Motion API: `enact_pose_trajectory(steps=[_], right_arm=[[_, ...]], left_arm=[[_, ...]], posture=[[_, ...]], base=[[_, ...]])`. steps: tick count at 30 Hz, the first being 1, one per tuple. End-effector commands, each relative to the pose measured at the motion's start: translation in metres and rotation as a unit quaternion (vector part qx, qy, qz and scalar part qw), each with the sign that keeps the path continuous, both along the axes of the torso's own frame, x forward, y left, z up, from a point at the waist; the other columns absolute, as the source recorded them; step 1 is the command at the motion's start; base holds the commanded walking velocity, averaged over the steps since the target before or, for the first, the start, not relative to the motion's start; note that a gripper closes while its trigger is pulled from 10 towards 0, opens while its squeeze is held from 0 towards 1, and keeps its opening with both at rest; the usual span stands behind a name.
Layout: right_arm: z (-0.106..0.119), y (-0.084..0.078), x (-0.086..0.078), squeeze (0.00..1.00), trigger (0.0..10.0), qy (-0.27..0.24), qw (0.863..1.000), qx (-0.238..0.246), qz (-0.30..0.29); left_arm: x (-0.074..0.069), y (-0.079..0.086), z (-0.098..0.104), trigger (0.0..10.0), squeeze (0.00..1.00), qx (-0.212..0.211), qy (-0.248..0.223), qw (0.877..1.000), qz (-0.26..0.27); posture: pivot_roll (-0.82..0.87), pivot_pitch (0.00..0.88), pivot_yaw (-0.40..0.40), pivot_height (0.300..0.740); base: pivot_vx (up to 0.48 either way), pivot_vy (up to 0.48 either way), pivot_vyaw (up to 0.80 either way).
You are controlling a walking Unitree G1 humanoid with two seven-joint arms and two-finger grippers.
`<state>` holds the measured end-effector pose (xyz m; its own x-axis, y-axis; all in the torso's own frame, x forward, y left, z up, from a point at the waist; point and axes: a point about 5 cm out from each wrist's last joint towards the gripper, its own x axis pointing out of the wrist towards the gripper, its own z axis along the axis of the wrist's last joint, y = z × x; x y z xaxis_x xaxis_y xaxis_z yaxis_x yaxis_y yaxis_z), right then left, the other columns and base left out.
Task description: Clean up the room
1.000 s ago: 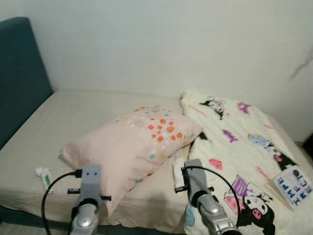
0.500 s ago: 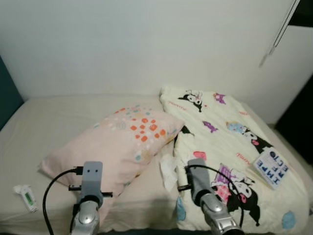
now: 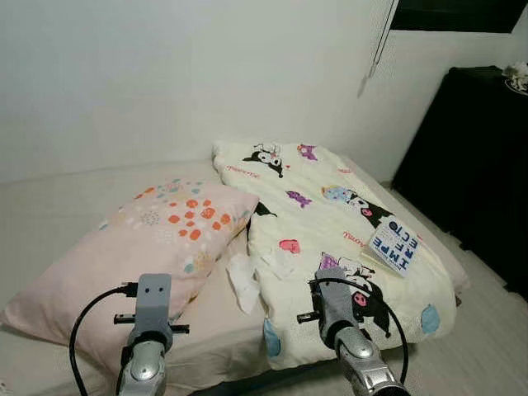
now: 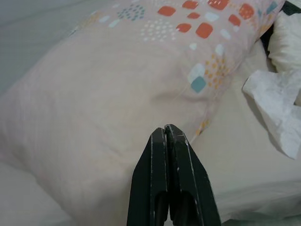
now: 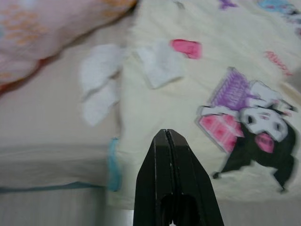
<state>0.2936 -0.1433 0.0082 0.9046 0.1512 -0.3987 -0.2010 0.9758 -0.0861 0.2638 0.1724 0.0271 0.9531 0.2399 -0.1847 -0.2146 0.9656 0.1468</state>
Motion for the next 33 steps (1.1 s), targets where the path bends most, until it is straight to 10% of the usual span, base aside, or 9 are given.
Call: enact_pose_trajectory(steps=[1,33], right_arm=[[-0.0011,-0.0004,-0.0008,0.0,10.0,0.005,1.0,0.0,0.0],[0.0015,-0.0008,0.0015,0.0,10.0,0.007,1.0,0.007,0.016]], left_arm=[[-0.0035,-0.0042,-0.0027,10.0,0.0,-0.007,0.005,1.0,-0.006],[-0.0052,-0.0054,-0.0003,10.0,0.0,-0.02,-0.008,1.0,0.011]], posture=[[0.03,0.046,-0.068,0.74],[0.03,0.046,-0.073,0.74]], base=[[0.0,0.0,0.0],[0.201,0.0,0.0]])
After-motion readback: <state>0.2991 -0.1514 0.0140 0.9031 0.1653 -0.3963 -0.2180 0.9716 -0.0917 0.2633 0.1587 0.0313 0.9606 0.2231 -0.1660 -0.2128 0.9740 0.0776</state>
